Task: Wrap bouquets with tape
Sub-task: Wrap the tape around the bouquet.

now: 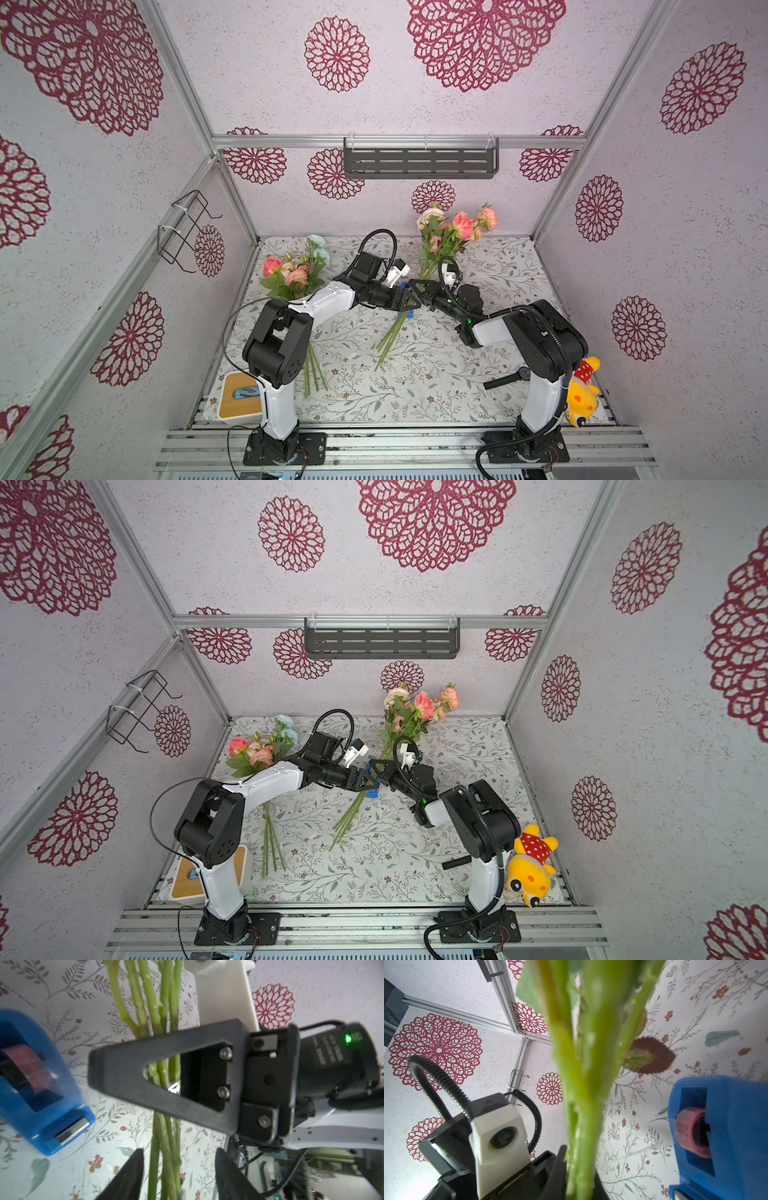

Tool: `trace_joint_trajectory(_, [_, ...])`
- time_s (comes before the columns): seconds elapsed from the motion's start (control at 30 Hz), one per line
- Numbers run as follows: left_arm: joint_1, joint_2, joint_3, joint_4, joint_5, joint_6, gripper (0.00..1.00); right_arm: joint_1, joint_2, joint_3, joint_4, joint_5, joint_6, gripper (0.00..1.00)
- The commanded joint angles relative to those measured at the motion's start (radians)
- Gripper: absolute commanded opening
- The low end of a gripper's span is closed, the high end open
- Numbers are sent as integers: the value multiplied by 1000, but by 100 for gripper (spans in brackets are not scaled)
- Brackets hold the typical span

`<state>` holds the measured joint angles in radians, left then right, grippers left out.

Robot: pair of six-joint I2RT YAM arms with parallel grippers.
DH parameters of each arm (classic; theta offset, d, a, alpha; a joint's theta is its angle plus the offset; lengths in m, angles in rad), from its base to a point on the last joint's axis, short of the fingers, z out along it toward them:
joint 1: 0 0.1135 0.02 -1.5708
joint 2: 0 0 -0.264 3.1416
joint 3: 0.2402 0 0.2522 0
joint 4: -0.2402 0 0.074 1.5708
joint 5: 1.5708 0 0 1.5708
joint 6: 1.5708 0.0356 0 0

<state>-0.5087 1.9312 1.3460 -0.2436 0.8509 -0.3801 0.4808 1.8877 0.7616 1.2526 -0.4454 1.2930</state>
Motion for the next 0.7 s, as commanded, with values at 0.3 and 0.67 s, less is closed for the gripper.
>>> trace_joint_trajectory(0.3, [-41,-12,73,-106,-195,61,0,19,-74,15,94,-18,-65,0])
trace_joint_trajectory(0.67, [-169,-110,124,-245,-766,225,0,24,-141,-25,-138,97,-42,47])
